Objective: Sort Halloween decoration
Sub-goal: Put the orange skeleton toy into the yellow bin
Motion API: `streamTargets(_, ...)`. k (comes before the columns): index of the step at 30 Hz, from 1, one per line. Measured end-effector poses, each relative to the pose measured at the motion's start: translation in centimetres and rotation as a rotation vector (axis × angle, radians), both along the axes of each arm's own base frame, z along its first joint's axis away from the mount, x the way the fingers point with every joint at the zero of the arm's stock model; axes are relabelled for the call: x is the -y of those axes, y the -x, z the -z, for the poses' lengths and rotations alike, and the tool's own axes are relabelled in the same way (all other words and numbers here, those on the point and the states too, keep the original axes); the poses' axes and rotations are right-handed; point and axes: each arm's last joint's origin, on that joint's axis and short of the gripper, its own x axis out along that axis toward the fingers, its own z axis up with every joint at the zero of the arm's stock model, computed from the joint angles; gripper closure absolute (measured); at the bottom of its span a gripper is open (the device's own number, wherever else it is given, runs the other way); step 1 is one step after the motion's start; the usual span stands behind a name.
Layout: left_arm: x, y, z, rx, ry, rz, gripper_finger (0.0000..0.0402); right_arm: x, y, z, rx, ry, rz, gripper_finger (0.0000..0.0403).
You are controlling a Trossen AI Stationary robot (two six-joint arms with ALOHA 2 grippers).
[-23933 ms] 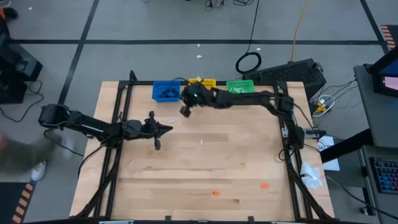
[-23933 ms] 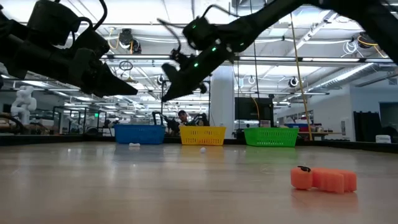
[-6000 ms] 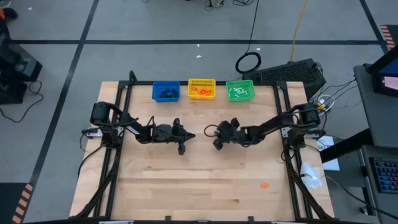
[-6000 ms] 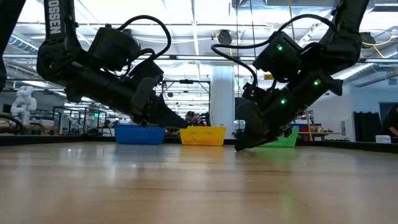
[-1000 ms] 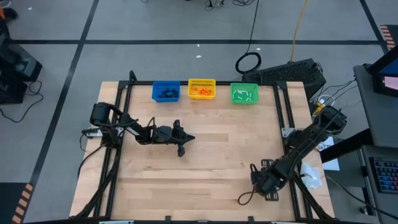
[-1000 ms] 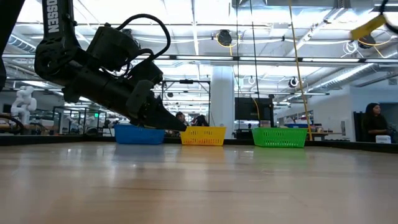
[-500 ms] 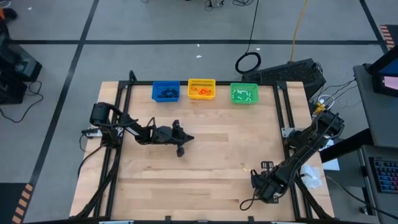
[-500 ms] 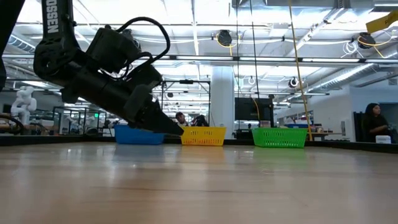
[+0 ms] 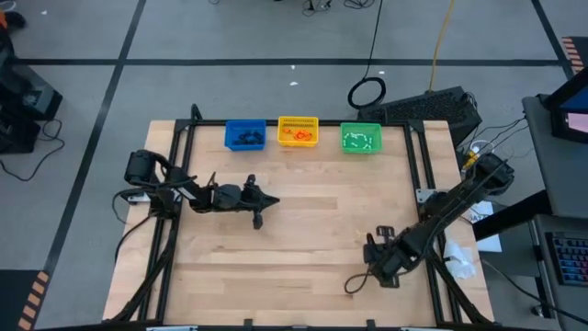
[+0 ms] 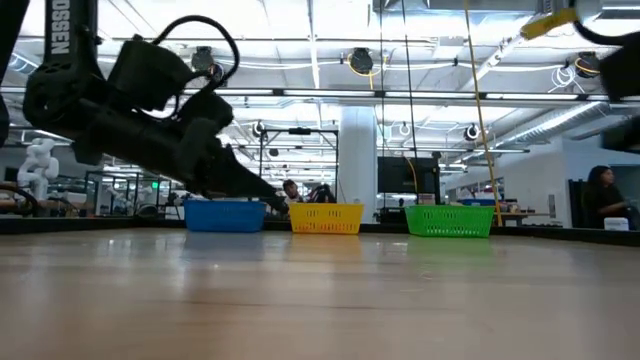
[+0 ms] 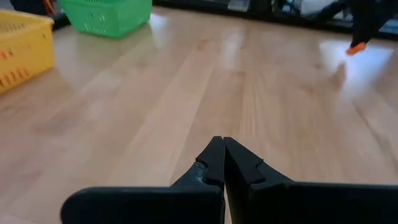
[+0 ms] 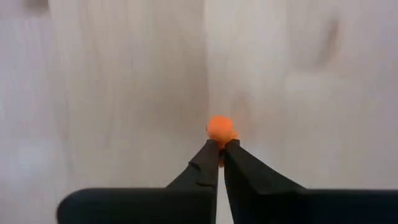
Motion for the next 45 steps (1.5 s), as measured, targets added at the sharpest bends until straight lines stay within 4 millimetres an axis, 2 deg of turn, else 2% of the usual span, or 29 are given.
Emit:
streamTargets(8, -0.1, 2.6, -0.8, 0.039, -0.004, -0.023, 0.0402, 4.6, -4.1, -1.1, 0.21, 0.095, 0.018, 0.0402)
streamTargets(14, -0.1, 3.7, -1.1, 0.055, -0.007, -0.035, 0.0402, 9.4, -7.5, -1.8, 0.379, 0.177, 0.095, 0.0402)
streamTargets(20, -0.1, 4.0, -1.1, 0.052, -0.007, -0.035, 0.0402, 15.1, -10.0, -3.1, 0.564, 0.255, 0.184, 0.0403)
streamTargets(26, -0.1, 4.0, -1.1, 0.052, -0.007, -0.035, 0.0402, 22.0, -11.1, -4.6, 0.688, 0.33, 0.296, 0.0403)
streamTargets(34, -0.1, 4.0, -1.0, 0.051, -0.007, -0.035, 0.0402, 31.2, -13.6, -7.1, 0.738, 0.405, 0.317, 0.0403)
streamTargets(38, -0.1, 4.0, -1.0, 0.05, 0.001, -0.037, 0.0402, 35.4, -15.5, -7.6, 0.679, 0.385, 0.318, 0.0403)
streamTargets(45, -0.1, 4.0, -1.0, 0.051, 0.001, -0.036, 0.0402, 40.6, -18.7, -5.6, 0.535, 0.33, 0.291, 0.0403)
